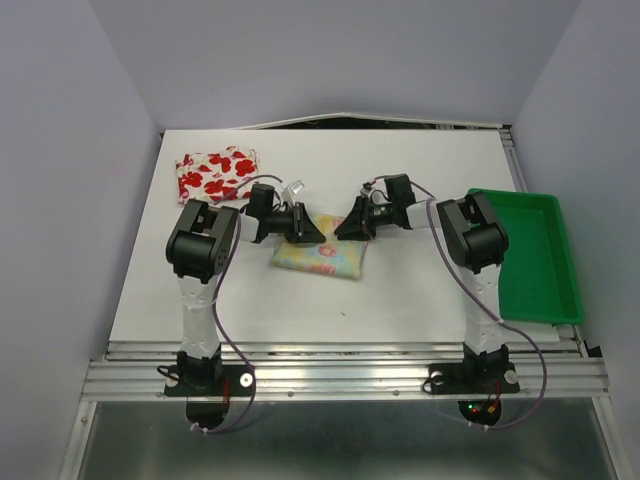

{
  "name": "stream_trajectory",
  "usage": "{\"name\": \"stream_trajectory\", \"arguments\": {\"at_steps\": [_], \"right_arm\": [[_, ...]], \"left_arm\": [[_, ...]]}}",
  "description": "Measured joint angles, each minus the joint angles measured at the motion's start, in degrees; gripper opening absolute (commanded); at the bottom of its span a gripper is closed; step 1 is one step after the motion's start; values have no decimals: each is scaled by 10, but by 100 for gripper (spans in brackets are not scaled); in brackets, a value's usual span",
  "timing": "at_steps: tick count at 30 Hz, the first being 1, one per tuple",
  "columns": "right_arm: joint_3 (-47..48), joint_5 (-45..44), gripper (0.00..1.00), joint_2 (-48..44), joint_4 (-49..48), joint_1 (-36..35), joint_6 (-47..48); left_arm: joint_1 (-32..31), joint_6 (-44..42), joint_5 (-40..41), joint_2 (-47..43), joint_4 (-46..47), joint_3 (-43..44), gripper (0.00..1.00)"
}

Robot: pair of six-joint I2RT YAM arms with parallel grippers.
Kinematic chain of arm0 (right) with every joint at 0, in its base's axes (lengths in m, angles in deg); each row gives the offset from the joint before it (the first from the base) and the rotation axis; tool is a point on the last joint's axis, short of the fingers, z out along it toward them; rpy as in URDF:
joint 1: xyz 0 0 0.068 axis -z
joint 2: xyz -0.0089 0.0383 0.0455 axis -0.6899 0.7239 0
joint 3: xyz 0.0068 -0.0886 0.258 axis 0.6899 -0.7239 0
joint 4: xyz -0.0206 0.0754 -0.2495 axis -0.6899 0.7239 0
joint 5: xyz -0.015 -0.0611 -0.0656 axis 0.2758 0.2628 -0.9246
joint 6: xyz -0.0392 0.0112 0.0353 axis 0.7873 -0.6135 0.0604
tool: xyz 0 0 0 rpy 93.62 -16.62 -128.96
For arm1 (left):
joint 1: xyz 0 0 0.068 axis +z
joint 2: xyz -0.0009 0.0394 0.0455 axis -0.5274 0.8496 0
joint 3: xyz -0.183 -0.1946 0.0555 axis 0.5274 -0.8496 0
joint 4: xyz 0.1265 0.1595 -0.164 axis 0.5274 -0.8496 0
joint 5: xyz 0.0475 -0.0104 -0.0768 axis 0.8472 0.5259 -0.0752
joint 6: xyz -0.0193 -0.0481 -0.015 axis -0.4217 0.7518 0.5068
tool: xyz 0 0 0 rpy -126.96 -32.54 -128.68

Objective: Fold and stack the skirts
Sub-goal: Fold the skirt

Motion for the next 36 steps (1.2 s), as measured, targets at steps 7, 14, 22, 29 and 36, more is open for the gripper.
{"name": "stream_trajectory", "arguments": {"at_steps": [7,14,22,29,36], "right_arm": [[0,-16,34,7,-11,19,1],[19,-47,34,-10,55,18,67],[102,-261,48,-101,213,-40,181],[277,-501,63,-103,318,-191,222],[400,-673,57,-19,378,-279,222]], "left_arm": [[8,-14,-5,-8,-3,-9,26],[46,-116,49,-139,-139,-26,61],[136,-198,181,-403,-210,-26,99],[174,-229,361,-427,-273,-24,98],[174,-235,475,-461,-294,-56,99]]}}
